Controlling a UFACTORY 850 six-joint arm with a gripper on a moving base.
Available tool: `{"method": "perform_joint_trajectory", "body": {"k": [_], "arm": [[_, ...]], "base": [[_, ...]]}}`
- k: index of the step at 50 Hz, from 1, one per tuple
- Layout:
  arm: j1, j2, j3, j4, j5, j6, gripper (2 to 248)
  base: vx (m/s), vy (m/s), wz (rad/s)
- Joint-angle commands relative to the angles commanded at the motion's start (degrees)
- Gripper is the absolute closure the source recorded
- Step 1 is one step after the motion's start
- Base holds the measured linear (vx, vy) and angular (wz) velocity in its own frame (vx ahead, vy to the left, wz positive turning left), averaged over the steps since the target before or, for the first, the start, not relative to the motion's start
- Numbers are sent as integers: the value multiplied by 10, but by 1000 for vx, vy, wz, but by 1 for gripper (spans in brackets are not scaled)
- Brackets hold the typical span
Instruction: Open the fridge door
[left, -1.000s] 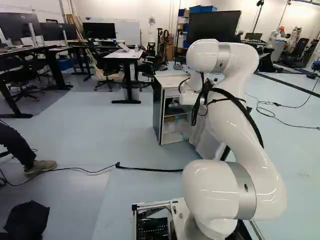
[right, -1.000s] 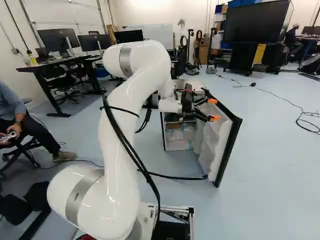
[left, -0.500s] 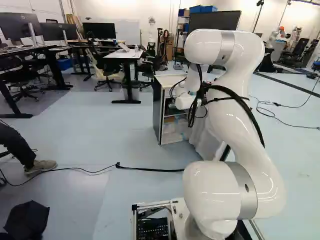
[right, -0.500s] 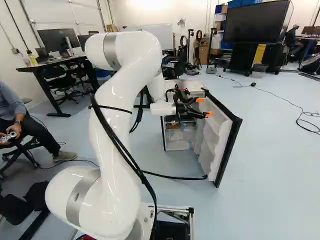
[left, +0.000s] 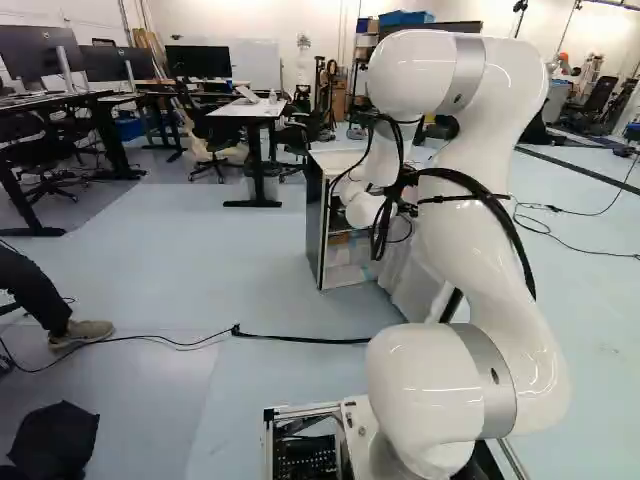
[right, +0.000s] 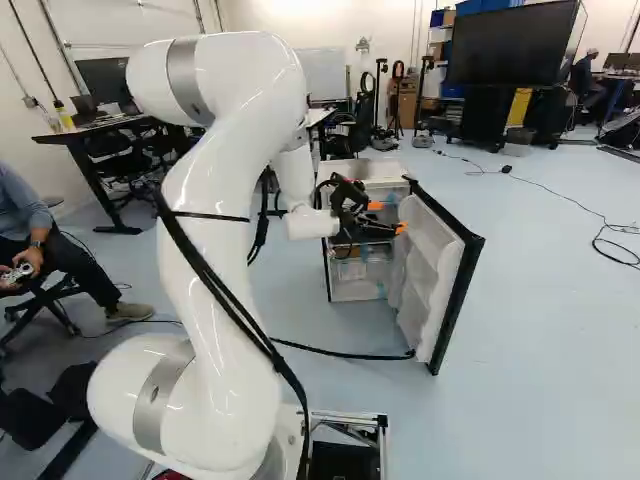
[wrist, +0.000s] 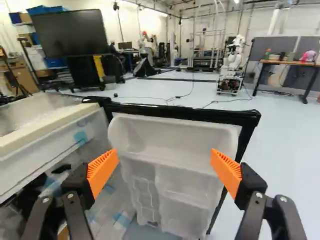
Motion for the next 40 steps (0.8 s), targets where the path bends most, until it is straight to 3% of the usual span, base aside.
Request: {"method": "perform_joint_trajectory", "body": {"k": [10, 40], "arm": [[8, 17, 25, -35, -23, 0, 3], [10, 35, 41, -56, -32, 3, 3]], "base": [[0, 0, 0], [0, 0, 0]]}}
